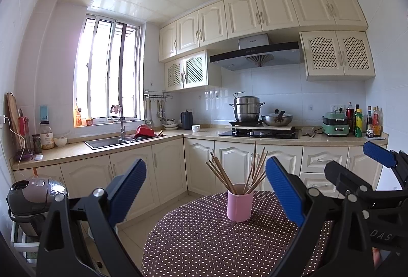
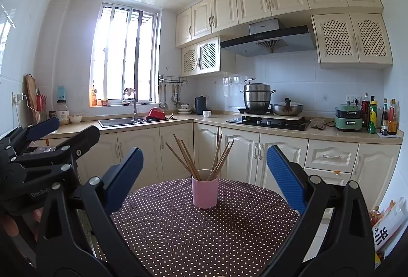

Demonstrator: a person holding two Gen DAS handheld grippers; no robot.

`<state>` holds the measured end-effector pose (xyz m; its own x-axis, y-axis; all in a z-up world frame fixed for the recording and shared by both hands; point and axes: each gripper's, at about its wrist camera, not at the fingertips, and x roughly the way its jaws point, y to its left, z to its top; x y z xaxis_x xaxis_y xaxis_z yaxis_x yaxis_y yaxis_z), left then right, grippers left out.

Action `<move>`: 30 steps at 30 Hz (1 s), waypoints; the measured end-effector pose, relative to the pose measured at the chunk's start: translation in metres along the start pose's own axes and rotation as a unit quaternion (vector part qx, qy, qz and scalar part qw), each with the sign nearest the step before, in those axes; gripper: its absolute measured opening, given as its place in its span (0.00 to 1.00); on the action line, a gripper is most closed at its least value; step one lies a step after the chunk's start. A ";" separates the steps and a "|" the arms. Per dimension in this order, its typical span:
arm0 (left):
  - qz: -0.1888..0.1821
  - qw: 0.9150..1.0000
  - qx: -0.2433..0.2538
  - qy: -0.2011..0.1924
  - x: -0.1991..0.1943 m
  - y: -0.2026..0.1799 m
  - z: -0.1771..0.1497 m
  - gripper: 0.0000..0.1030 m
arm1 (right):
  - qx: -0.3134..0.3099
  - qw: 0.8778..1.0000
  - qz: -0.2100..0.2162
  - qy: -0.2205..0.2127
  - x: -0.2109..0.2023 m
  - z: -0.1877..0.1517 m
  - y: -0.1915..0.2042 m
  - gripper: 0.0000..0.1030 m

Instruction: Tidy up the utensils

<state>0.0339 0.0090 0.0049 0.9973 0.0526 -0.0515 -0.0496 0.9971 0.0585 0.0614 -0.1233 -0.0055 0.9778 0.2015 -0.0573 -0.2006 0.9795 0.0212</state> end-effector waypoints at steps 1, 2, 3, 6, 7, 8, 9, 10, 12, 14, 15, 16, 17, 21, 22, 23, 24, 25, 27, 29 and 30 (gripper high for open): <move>0.000 1.000 0.000 0.001 0.000 0.000 0.000 0.90 | 0.000 1.000 0.000 0.001 0.000 0.000 0.000 0.93; 0.000 1.000 0.000 0.001 0.001 0.000 -0.001 0.90 | 0.000 1.000 0.001 0.002 0.001 -0.001 0.000 0.93; 0.000 1.000 0.000 0.002 0.001 0.001 -0.002 0.90 | 0.001 1.000 0.000 0.003 0.002 0.000 0.000 0.93; 0.000 1.000 0.000 0.004 0.003 0.002 -0.002 0.90 | 0.000 1.000 0.001 0.003 0.004 0.000 0.001 0.93; 0.000 1.000 0.000 0.004 0.005 0.002 -0.002 0.90 | 0.001 1.000 0.001 0.004 0.004 0.000 0.001 0.93; 0.000 1.000 0.000 0.004 0.005 0.002 -0.001 0.90 | 0.001 1.000 0.000 0.004 0.004 0.000 0.001 0.93; 0.001 1.000 0.000 0.005 0.006 0.002 -0.002 0.90 | 0.000 1.000 0.000 0.004 0.004 -0.001 0.002 0.93; 0.001 1.000 -0.001 0.006 0.007 0.003 -0.001 0.90 | 0.001 1.000 0.001 0.005 0.005 -0.001 0.002 0.93; 0.001 1.000 -0.001 0.008 0.008 0.004 -0.002 0.90 | 0.000 1.000 0.001 0.006 0.006 -0.002 0.003 0.93; 0.001 1.000 -0.002 0.008 0.010 0.004 -0.002 0.90 | 0.001 1.000 0.002 0.008 0.009 -0.001 0.002 0.93; 0.001 1.000 -0.001 0.009 0.011 0.004 -0.002 0.90 | 0.002 1.000 0.003 0.008 0.010 -0.002 0.002 0.93; 0.001 1.000 -0.001 0.009 0.011 0.004 -0.001 0.90 | 0.002 1.000 0.004 0.009 0.011 -0.002 0.002 0.93; 0.002 1.000 -0.001 0.009 0.011 0.004 -0.002 0.90 | 0.003 1.000 0.004 0.010 0.012 -0.002 0.001 0.93; 0.004 1.000 0.001 0.010 0.014 0.004 -0.003 0.90 | 0.004 1.000 0.004 0.012 0.016 -0.002 -0.001 0.93; 0.004 1.000 0.002 0.011 0.015 0.005 -0.003 0.90 | 0.005 1.000 0.004 0.013 0.017 -0.002 -0.001 0.93; 0.004 1.000 0.002 0.011 0.018 0.005 -0.003 0.90 | 0.005 1.000 0.004 0.014 0.018 -0.003 -0.001 0.93; 0.005 1.000 0.002 0.012 0.019 0.005 -0.004 0.90 | 0.005 1.000 0.004 0.015 0.019 -0.003 -0.001 0.93; 0.005 1.000 0.002 0.013 0.020 0.005 -0.005 0.90 | 0.006 1.000 0.004 0.016 0.020 -0.004 -0.001 0.93; 0.005 1.000 0.002 0.017 0.024 0.004 -0.006 0.90 | 0.007 1.000 0.004 0.019 0.023 -0.005 -0.001 0.93; 0.006 1.000 0.002 0.021 0.029 0.004 -0.008 0.90 | 0.008 1.000 0.005 0.023 0.026 -0.007 -0.002 0.93; 0.005 1.000 0.001 0.023 0.030 0.004 -0.009 0.90 | 0.009 1.000 0.004 0.025 0.028 -0.008 -0.002 0.93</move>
<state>0.0633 0.0154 -0.0049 0.9932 0.0658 -0.0957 -0.0600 0.9963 0.0622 0.0885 -0.1198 -0.0147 0.9717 0.2107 -0.1064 -0.2075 0.9774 0.0399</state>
